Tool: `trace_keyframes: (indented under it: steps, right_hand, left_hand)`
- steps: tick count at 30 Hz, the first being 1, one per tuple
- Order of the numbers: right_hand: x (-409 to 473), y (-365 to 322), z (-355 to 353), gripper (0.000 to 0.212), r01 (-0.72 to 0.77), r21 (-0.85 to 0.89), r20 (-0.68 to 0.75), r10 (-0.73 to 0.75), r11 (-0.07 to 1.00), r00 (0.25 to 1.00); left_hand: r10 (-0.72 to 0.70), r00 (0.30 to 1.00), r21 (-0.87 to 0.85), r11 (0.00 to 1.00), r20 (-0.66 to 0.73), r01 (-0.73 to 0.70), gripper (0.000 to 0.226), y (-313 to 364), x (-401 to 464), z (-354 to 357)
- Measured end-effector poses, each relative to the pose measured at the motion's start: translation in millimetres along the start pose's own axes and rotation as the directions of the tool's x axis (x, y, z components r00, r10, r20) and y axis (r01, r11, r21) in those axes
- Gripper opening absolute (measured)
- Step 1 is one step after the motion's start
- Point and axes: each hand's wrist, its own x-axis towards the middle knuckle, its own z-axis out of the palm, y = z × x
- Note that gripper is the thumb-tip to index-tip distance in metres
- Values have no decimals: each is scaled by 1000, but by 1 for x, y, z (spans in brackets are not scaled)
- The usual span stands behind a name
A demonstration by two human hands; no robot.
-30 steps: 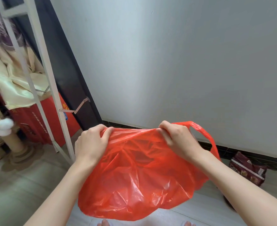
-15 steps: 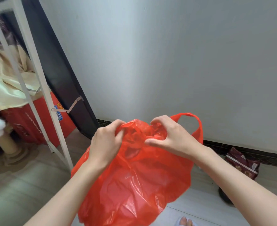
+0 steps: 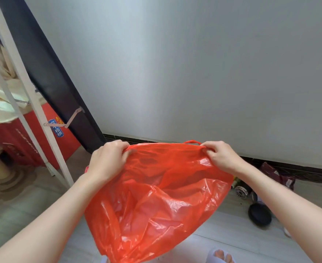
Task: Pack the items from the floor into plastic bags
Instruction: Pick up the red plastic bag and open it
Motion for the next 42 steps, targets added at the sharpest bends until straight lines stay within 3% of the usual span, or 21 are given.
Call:
trace_keyframes:
  steps: [5,12,14,16,19,21,26,29,33,34,37,38,40,42]
  right_hand:
    - [15,47,16,30,-100,-107,79,109,989,991]
    - [36,124,84,31,-194,-178,1,197,965,980]
    - [42,141,111,33,-202,-214,12,210,956,978]
    - [45,152,132,32,-213,-243,20,225,946,974]
    - [52,160,144,33,-236,-258,-25,238,937,971]
    - [56,163,145,34,-216,-283,-66,206,934,976]
    - [62,169,140,36,-253,-318,-145,217,914,965]
    - [63,176,140,37,-230,-380,-109,203,896,973]
    - [64,179,144,39,-226,-358,-98,205,906,974]
    - [64,179,145,39,-213,-342,-100,190,915,977]
    - [67,181,147,40,-144,-247,-136,112,958,984]
    - [70,182,147,40,-121,-215,-146,91,969,985]
    - [76,185,147,38,-101,-164,-139,79,981,987]
    - [77,189,149,38,-100,-114,-116,86,989,990]
  left_hand:
    - [204,979,118,972,-9,-201,12,2,23,42]
    - [308,951,135,944,-20,-302,31,7,44,151]
    - [381,923,39,923,48,-383,27,14,34,192]
    - [418,874,-48,906,249,-420,31,20,9,238]
    - [286,771,-84,953,569,-291,59,23,-19,295]
    - [189,655,-79,978,732,-193,54,24,-26,317]
    - [111,301,-32,966,947,-258,69,33,-32,344]
    - [25,163,33,940,986,-341,76,35,-26,353]
    - [-8,179,91,883,984,-461,87,40,-18,354]
    - [27,248,95,879,968,-468,84,38,-19,354]
    - [223,578,81,888,785,-452,69,25,-27,362]
    - [260,604,57,889,754,-454,72,20,-28,366]
    - [237,496,21,888,835,-460,81,8,-26,374]
    - [90,371,83,901,924,-425,87,-2,-24,383]
